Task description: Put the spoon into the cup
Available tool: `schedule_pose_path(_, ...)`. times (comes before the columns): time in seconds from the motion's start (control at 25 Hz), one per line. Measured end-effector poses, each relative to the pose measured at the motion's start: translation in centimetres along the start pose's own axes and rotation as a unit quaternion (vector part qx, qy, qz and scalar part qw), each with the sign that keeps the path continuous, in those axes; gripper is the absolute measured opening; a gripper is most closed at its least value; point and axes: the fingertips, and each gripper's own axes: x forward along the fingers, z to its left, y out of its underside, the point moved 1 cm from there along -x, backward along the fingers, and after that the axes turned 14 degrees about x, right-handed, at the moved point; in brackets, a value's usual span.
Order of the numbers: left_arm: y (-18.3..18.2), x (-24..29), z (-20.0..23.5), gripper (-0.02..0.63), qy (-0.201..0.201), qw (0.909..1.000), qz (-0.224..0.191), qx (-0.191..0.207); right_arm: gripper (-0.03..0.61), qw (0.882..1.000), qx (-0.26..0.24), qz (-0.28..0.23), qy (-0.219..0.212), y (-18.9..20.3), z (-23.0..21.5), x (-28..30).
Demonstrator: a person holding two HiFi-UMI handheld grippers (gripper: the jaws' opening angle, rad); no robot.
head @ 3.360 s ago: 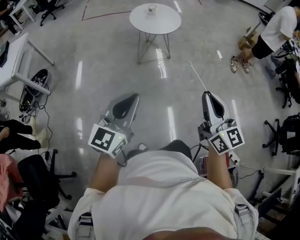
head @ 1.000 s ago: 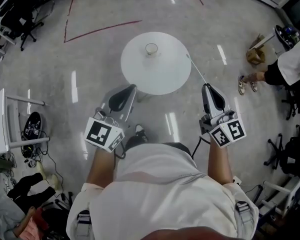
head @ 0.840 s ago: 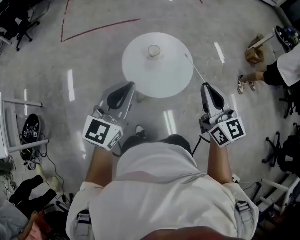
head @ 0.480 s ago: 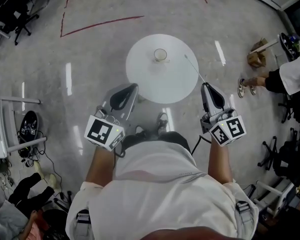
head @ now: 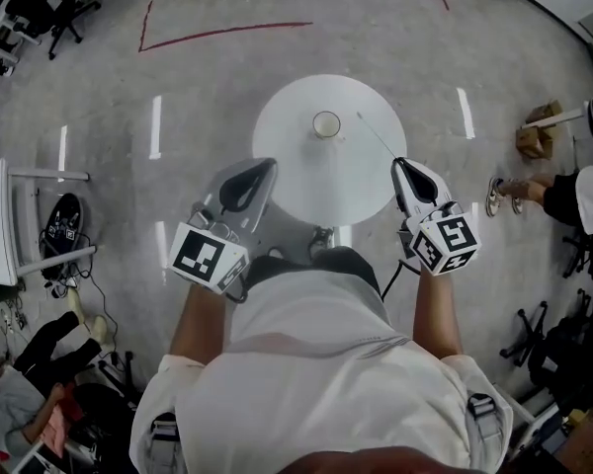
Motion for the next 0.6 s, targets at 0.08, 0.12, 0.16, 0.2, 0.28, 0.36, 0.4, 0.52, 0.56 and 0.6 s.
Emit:
schedule_pose_path(0.08, 0.1, 2.4, 0.2, 0.003, -0.012, 0.9999, 0.000, -0.003, 0.011, 0.999, -0.006, 0.036, -0.004, 0.7, -2.6, 1.7)
schedule_pose_path(0.12, 0.3, 3.4, 0.3, 0.003, -0.019, 0.9998, 0.001, -0.008, 0.011, 0.998, -0.009, 0.057, -0.006, 1.2, -3.8, 2.6)
schedule_pose_path(0.16, 0.6, 4.2, 0.4, 0.003, -0.025, 0.9996, 0.002, -0.014, 0.011, 0.997, -0.013, 0.078, -0.009, 1.8, -4.8, 3.5)
schedule_pose_path(0.2, 1.1, 4.8, 0.5, 0.003, -0.029, 0.9994, 0.005, -0.020, 0.011, 0.995, -0.018, 0.098, -0.012, 2.4, -5.5, 4.6)
schedule_pose_path(0.28, 2.3, 5.6, 1.0, 0.003, -0.032, 0.9990, 0.013, -0.028, 0.011, 0.990, -0.034, 0.138, -0.013, 3.7, -6.3, 6.9)
schedule_pose_path(0.36, 3.6, 6.1, 1.7, 0.003, -0.032, 0.9987, 0.018, -0.035, 0.011, 0.983, -0.050, 0.174, -0.009, 5.2, -6.8, 9.2)
schedule_pose_path(0.4, 4.1, 6.2, 2.0, 0.003, -0.031, 0.9985, 0.020, -0.039, 0.011, 0.980, -0.056, 0.190, -0.007, 5.8, -7.1, 10.3)
schedule_pose_path(0.52, 5.3, 6.5, 2.9, 0.003, -0.025, 0.9981, 0.027, -0.050, 0.011, 0.972, -0.065, 0.227, 0.000, 7.6, -7.7, 13.0)
schedule_pose_path(0.56, 5.5, 6.5, 3.3, 0.003, -0.024, 0.9979, 0.029, -0.052, 0.011, 0.969, -0.065, 0.237, 0.003, 8.1, -7.8, 13.8)
schedule_pose_path(0.6, 5.7, 6.4, 3.6, 0.003, -0.024, 0.9977, 0.031, -0.055, 0.011, 0.967, -0.065, 0.247, 0.004, 8.7, -7.8, 14.5)
